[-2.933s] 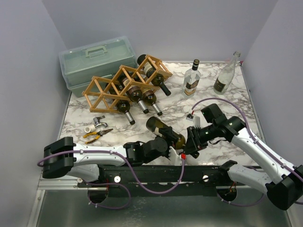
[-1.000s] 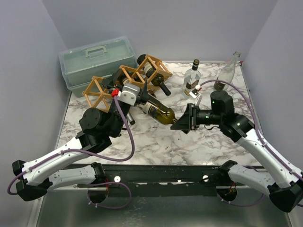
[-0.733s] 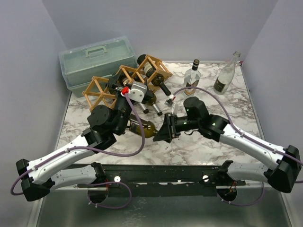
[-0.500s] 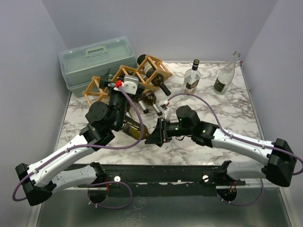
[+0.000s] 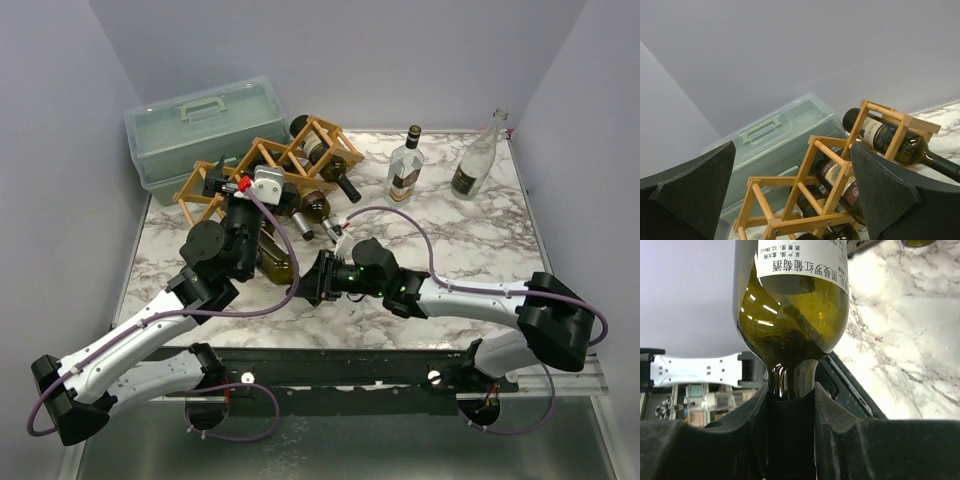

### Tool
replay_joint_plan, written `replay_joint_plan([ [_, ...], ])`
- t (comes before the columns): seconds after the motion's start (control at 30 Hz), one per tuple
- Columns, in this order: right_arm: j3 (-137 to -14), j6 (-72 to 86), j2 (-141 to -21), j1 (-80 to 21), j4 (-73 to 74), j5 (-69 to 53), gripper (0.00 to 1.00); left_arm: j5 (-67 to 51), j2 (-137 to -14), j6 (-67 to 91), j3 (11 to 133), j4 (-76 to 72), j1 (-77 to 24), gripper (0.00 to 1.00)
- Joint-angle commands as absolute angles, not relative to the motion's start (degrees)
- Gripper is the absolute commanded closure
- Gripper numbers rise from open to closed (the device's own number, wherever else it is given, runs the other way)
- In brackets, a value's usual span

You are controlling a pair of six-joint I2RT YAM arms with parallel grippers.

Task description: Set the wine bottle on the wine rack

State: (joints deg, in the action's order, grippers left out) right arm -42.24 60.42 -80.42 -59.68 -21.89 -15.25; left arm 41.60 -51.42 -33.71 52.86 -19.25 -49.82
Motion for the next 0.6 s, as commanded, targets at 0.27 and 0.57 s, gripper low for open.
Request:
replay_joint_plan([
  [0.27, -46.60, 60.60, -87.26, -62.09, -42.17, -7.56, 0.99, 40.48, -48.38, -33.92, 50.54, -21.71, -48.87, 0.01],
  [0.57, -51.36, 58.90, -89.58, -63.32, -40.44, -1.67, 0.99, 40.47, -46.92, -34.21, 49.50, -22.85, -48.89, 0.01],
])
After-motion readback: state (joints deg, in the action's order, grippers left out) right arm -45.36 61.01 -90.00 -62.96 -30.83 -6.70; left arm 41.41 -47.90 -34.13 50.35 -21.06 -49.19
